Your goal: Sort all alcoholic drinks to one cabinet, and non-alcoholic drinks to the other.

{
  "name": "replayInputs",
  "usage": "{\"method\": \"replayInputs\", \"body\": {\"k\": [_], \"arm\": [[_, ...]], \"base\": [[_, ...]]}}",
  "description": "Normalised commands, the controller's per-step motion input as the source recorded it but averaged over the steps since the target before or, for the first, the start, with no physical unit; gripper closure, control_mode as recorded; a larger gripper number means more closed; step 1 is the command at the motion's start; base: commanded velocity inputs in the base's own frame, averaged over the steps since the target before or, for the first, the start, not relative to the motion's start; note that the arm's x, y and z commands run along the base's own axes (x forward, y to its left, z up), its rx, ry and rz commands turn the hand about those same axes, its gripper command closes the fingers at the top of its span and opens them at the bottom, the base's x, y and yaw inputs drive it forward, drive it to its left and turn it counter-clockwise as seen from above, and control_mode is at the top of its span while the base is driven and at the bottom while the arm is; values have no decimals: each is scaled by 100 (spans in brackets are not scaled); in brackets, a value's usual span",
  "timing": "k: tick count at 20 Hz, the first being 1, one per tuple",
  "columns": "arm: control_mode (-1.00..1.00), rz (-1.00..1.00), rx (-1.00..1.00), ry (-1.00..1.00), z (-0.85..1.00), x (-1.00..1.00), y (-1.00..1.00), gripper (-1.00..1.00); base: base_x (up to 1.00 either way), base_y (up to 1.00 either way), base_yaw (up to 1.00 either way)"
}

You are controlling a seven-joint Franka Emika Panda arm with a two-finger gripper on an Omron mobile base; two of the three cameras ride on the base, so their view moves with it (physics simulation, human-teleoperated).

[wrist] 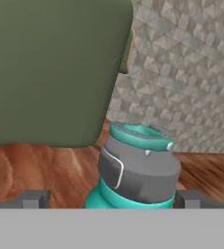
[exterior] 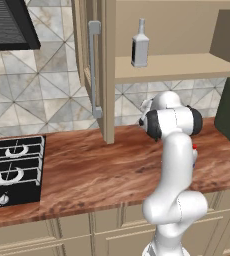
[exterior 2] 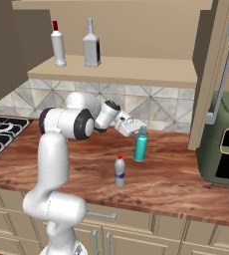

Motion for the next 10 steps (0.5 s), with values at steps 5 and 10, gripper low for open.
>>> {"method": "replayInputs", "body": {"k": [5, 10], "arm": [[-100, -8, -4, 0, -2, -27, -20, -100], [-100, -8, -4, 0, -4, -21, -10, 100]], "base": [[0, 0, 0], [0, 0, 0]]}}
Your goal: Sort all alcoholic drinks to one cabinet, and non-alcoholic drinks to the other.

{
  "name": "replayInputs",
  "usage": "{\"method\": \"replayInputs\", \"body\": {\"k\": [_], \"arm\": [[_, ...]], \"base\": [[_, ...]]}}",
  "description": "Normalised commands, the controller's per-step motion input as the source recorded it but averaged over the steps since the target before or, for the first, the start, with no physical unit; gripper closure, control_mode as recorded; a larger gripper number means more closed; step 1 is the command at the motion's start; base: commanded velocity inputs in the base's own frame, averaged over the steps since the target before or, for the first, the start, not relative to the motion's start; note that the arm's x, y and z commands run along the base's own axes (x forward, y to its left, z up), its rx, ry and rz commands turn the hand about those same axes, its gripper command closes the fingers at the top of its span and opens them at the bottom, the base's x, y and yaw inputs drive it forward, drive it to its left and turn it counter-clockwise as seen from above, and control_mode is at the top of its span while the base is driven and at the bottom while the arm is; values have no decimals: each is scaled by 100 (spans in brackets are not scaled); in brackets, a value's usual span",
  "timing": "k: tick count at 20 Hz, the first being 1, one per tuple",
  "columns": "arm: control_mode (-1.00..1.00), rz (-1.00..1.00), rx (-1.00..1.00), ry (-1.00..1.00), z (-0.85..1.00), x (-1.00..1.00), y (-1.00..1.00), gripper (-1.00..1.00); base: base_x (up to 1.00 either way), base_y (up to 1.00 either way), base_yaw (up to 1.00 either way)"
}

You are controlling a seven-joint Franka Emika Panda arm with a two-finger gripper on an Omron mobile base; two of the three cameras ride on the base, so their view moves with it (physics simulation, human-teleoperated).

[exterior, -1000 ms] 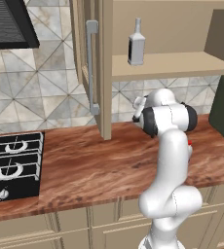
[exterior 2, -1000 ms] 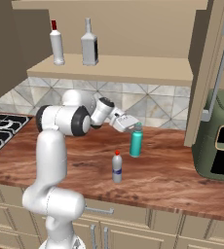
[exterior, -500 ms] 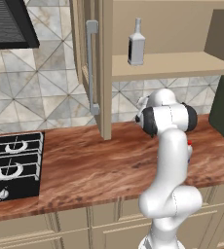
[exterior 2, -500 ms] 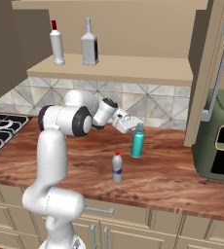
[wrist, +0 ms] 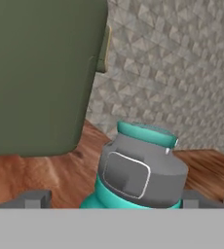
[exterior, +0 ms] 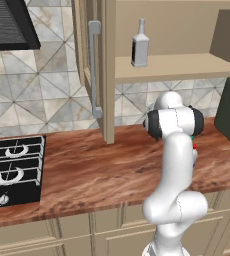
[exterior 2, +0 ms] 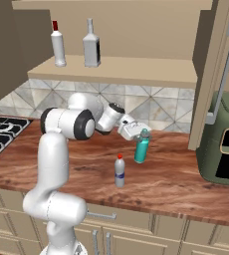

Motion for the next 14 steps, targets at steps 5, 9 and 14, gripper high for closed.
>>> {"method": "replayInputs", "body": {"k": [5, 9, 14], "arm": [[-100, -5, -3, 0, 0, -10, 0, 100], [-100, 0, 0, -3, 21, -36, 3, 100], [-100, 0, 0, -6, 31, -47, 29, 100]], "base": [[0, 0, 0], [0, 0, 0], [0, 0, 0]]}}
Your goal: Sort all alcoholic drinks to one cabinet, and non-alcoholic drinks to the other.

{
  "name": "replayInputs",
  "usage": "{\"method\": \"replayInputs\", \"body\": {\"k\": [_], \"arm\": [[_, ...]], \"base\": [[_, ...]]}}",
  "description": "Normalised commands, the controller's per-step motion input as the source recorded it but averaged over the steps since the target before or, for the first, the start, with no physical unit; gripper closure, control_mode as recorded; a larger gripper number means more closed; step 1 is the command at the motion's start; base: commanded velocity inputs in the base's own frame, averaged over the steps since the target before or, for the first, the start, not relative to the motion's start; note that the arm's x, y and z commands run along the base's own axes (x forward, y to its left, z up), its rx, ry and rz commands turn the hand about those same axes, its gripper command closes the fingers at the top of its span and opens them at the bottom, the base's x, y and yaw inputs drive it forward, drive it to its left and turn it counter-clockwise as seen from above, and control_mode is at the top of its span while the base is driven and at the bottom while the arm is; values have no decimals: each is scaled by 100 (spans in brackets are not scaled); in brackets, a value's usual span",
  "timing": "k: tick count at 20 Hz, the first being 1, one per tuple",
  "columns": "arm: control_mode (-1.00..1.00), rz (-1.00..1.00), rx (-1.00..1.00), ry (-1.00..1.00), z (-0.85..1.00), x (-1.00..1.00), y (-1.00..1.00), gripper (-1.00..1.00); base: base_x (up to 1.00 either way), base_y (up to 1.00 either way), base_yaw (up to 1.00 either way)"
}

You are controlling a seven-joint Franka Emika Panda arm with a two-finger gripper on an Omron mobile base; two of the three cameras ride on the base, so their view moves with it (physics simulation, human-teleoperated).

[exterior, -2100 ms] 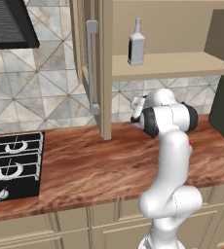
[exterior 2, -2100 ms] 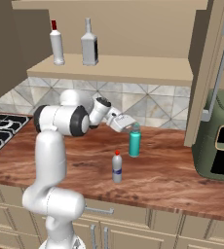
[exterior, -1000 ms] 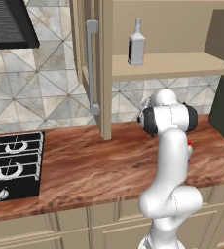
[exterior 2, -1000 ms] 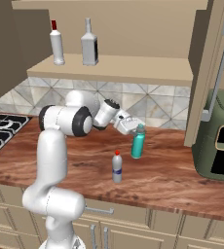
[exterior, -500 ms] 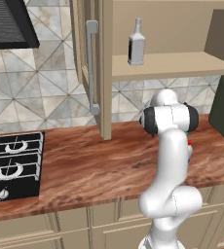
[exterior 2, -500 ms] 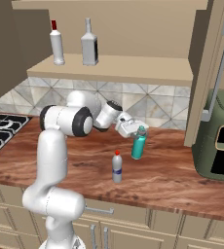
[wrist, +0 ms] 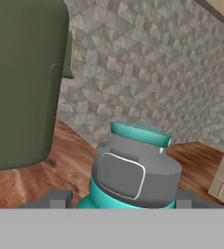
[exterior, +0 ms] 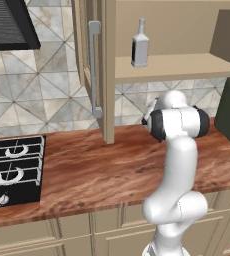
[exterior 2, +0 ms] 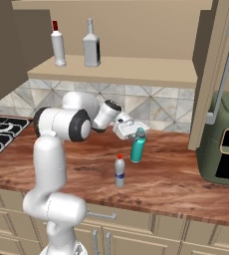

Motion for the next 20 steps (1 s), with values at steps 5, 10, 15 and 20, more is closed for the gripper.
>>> {"method": "replayInputs", "body": {"k": [5, 10, 15, 20], "arm": [[-100, 0, -3, -2, 20, -39, 46, 100], [-100, 0, -4, -5, 29, -39, 46, 100], [-100, 1, -4, -7, 37, -44, 43, 100], [-100, 2, -4, -4, 31, -33, 36, 100]], "base": [[0, 0, 0], [0, 0, 0], [0, 0, 0], [0, 0, 0]]}}
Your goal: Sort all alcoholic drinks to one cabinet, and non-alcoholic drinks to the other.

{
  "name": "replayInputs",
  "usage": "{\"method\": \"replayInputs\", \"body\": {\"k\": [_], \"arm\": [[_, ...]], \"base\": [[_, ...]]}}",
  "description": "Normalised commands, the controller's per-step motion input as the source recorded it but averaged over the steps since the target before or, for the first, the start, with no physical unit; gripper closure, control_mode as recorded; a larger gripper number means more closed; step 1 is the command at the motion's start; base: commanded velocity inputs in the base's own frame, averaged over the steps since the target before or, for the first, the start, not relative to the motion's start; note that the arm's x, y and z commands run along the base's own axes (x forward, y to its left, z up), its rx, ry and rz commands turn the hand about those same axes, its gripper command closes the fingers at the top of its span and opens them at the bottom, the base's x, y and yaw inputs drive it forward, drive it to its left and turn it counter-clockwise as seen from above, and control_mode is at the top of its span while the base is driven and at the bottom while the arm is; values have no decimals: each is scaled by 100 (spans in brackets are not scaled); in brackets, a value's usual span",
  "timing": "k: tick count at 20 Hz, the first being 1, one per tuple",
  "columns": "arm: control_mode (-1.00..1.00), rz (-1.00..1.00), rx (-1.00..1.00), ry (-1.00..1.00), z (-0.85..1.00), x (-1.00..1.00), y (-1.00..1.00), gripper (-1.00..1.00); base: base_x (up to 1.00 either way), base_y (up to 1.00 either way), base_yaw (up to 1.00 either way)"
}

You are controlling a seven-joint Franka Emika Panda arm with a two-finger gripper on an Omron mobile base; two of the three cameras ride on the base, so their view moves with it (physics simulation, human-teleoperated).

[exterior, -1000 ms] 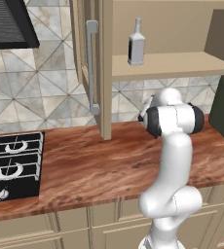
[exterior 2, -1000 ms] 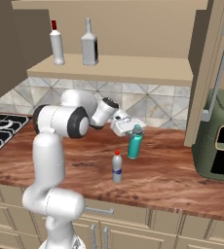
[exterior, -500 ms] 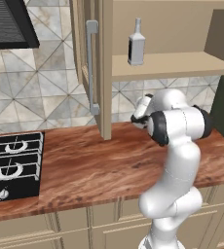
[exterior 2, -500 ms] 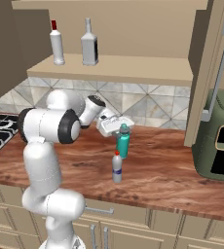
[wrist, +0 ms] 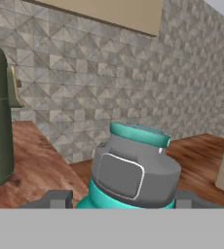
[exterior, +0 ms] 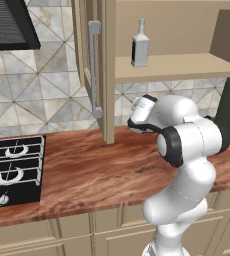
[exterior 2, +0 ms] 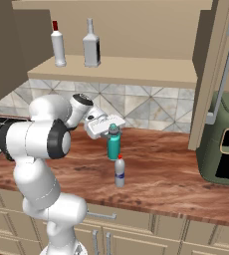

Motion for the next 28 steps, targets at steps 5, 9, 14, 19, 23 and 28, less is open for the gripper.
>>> {"method": "replayInputs", "body": {"k": [5, 9, 14, 19, 23, 28], "arm": [[-100, 6, -4, -3, 38, -21, 32, 100], [-100, 10, -3, -1, 43, -21, 27, 100], [-100, 14, -2, 0, 42, -28, 11, 100], [-100, 16, 0, 0, 37, -32, 0, 100], [-100, 18, 0, 0, 33, -37, 0, 100], [-100, 20, 0, 1, 34, -41, 0, 100]], "base": [[0, 0, 0], [0, 0, 0], [0, 0, 0], [0, 0, 0], [0, 0, 0], [0, 0, 0]]}}
